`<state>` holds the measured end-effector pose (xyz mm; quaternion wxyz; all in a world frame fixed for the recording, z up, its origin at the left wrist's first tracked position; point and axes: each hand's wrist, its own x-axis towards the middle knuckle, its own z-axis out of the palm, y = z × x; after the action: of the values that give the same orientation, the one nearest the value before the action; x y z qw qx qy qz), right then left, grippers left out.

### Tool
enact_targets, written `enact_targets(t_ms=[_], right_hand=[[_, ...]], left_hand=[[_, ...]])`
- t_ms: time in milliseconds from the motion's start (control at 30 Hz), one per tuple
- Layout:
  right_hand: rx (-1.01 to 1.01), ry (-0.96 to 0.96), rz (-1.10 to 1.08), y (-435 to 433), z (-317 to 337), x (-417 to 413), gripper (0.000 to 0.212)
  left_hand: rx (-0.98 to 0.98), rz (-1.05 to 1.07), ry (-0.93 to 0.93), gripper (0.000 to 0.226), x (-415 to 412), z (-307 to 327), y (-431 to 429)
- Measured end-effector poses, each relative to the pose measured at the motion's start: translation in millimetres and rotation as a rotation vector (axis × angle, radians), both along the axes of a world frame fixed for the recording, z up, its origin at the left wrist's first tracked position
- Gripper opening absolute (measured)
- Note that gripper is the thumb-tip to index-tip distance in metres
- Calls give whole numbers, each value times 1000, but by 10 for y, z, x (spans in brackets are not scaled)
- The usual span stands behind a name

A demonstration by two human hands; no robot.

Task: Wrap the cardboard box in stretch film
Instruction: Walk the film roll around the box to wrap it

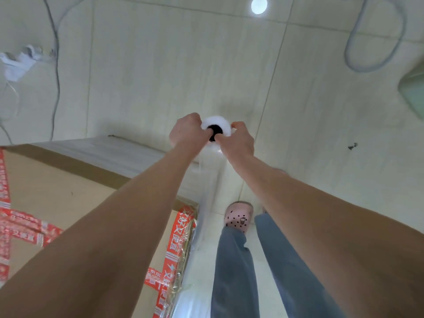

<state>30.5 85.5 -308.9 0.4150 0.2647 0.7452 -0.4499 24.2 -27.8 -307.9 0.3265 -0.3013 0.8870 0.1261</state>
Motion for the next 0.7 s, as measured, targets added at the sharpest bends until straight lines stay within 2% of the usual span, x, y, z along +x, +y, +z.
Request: enact_targets(t_ms=[100,167,233,367,433,567,700], right_hand=[[-47,-65,-72,-94,3,-143,54],[-26,-36,-33,-123,16,-245,49],[-10,-25,15,-135,48,-315,47],[2,-23,92,-135,113,-414,45],[26,-5,129,-129,138,-475,37],[58,42,215,-136,176,-617,34],[91,104,252,-163,170,-778,33]], left_hand=[[103,231,-35,26,-17,-42,-63],[176,288,-49,30,-48,-43,-60],[165,185,-48,33,-118,-14,-33],[102,-168,-2,35,-312,56,12],[104,-239,6,35,-360,51,16],[56,-213,16,26,-460,51,-17],[78,-68,-3,19,-576,26,-91]])
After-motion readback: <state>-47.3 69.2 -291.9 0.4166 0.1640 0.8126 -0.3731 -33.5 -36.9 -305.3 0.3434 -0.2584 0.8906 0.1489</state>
